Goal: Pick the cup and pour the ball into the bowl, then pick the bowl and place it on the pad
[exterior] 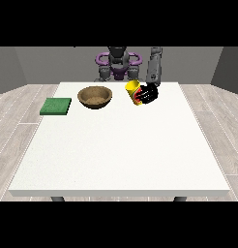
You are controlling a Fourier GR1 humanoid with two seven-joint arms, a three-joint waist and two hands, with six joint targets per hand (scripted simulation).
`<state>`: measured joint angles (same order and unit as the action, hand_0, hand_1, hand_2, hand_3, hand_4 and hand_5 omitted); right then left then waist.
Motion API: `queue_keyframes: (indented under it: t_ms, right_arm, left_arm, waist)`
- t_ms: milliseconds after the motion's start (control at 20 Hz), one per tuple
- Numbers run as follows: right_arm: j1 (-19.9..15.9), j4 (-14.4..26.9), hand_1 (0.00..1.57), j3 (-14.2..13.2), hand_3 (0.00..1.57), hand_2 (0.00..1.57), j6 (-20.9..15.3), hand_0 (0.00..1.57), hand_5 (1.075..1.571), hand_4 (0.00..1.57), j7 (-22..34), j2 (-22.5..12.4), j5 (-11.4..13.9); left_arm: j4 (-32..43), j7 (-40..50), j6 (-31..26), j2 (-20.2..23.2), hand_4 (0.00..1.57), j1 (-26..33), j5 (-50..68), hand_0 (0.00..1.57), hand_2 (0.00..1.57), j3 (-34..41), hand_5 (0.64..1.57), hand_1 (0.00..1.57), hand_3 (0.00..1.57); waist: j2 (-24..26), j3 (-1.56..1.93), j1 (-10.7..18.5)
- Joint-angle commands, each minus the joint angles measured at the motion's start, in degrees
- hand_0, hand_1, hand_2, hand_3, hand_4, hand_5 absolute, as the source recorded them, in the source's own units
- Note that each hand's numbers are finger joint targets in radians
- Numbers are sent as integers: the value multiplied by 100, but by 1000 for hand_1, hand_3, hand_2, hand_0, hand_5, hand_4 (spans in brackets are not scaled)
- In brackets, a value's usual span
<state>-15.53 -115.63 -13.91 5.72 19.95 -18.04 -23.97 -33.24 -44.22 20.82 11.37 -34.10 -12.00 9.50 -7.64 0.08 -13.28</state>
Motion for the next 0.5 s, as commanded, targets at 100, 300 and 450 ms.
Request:
queue_keyframes:
  t_ms: [100,300,450]
  right_arm:
    - [-7,296,0,-54,0,0,173,0,1560,257,-98,7,-159]
    - [-288,658,0,85,0,0,149,0,1560,279,-279,31,120]
    - [-114,632,0,-119,0,0,419,0,1562,308,-335,-105,-113]
  left_arm:
    - [138,951,1265,82,1090,-475,-1093,1405,1571,-641,1543,1405,1571]
    - [323,2117,1736,-104,1026,-1357,-1742,1415,1571,-1038,1552,1415,1571]
    - [434,2281,1508,131,1026,-1400,-1817,1415,1571,-990,1552,1415,1571]
  waist:
    - [202,1,-153]
    - [-20,-1,-87]
    - [32,-6,-104]
